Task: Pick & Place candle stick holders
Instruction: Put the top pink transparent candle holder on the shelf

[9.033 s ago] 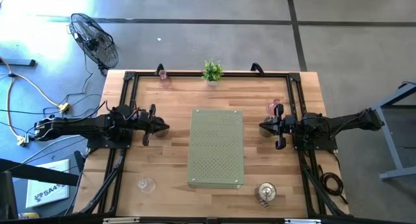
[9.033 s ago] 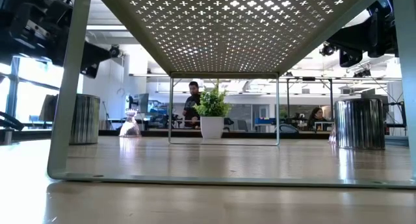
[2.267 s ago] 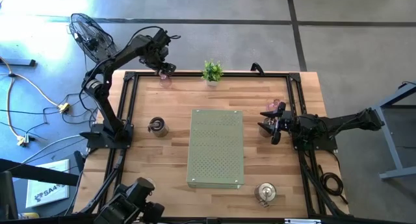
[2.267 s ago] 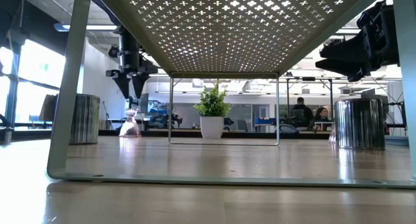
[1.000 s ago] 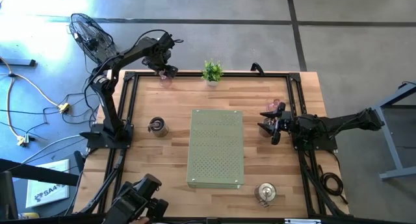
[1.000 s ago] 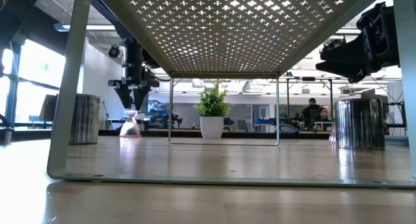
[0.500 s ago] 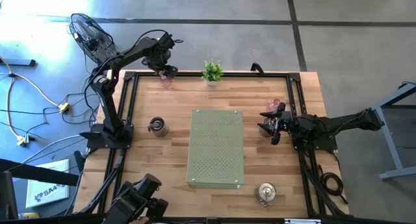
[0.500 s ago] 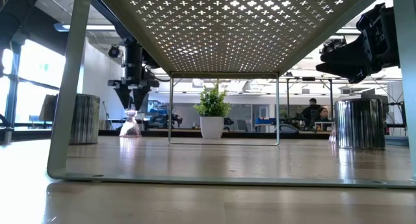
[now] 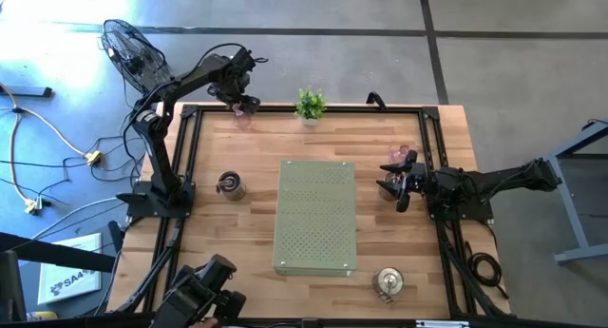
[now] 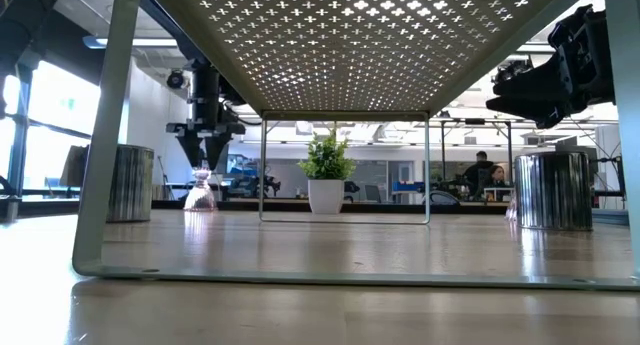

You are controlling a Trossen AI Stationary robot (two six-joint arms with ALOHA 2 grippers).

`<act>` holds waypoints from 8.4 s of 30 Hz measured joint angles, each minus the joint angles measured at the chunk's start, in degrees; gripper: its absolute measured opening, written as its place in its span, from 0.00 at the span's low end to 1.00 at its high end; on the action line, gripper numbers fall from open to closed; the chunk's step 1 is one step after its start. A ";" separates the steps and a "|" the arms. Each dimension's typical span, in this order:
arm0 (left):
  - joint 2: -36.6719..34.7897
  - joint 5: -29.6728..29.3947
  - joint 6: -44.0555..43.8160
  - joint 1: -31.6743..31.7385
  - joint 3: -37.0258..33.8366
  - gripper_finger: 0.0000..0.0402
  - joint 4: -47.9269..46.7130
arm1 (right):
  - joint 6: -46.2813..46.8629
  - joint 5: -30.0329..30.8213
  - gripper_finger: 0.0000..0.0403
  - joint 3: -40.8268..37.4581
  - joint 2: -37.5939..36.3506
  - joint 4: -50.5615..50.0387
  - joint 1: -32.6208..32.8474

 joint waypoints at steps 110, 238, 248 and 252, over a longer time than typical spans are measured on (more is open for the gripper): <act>2.86 -0.62 2.97 -0.02 0.02 0.59 -0.29 | 0.06 0.22 0.59 -0.01 -0.01 -1.33 0.00; 2.64 -7.48 5.87 -18.78 31.70 0.41 -29.85 | 1.55 0.27 0.59 -0.02 -0.02 -1.84 0.01; 2.64 -5.31 7.53 -24.59 35.23 0.41 -29.75 | 1.44 0.21 0.59 -0.02 -0.02 -1.84 0.00; 2.67 -4.31 8.05 -26.80 35.23 0.41 -29.80 | 1.43 0.20 0.59 -0.02 -0.02 -1.84 0.00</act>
